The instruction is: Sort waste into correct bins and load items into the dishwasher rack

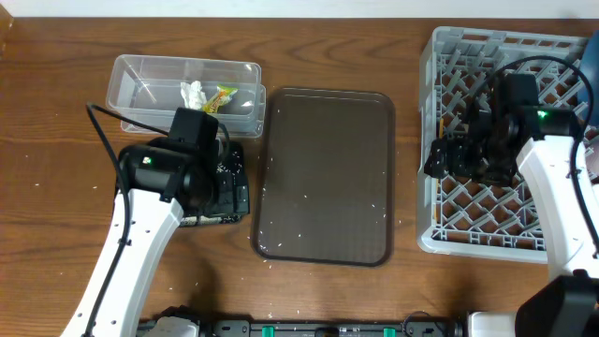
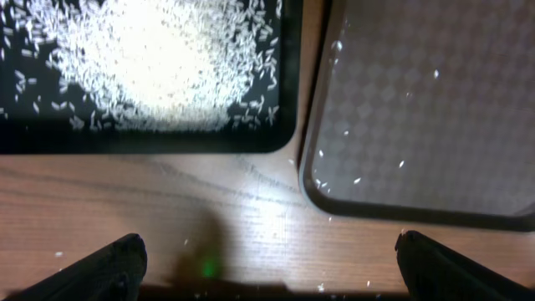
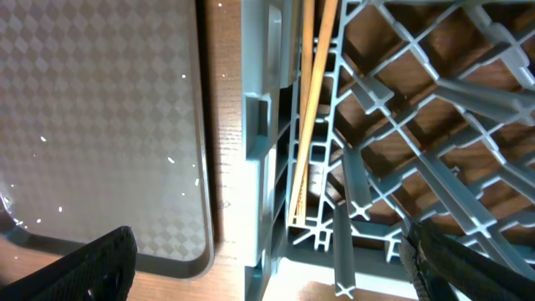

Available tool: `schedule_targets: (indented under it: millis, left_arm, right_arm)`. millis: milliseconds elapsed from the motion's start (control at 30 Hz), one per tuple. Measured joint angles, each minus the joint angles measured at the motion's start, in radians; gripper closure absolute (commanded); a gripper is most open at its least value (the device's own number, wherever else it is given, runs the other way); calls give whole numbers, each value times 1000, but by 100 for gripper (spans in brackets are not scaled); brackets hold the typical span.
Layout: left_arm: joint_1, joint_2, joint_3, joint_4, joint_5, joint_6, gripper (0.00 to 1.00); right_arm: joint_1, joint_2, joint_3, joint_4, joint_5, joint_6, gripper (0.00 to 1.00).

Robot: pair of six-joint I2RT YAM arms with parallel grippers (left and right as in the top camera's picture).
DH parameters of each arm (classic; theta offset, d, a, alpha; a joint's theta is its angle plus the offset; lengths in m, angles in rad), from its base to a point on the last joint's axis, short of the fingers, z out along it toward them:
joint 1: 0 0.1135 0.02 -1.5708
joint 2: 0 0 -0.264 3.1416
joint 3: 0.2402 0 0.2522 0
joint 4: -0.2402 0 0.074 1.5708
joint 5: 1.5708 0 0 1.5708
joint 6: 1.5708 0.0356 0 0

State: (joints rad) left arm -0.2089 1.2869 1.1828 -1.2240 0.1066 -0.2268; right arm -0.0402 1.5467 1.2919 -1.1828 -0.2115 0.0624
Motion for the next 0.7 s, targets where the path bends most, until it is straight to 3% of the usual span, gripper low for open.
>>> schedule_targets:
  millis: [133, 400, 567, 700]
  left_arm:
    - [0, -103, -47, 57, 0, 2, 2]
    - [0, -577, -266, 232, 0, 18, 2]
    - [0, -759, -328, 275, 0, 18, 2]
    - [0, -816, -330, 282, 0, 18, 2]
  right_arm:
    - [0, -126, -121, 106, 0, 0, 1]
    - [0, -652, -434, 351, 45, 5, 1]
    - [0, -898, -507, 357, 75, 5, 1]
    - [0, -993, -512, 318, 82, 5, 1]
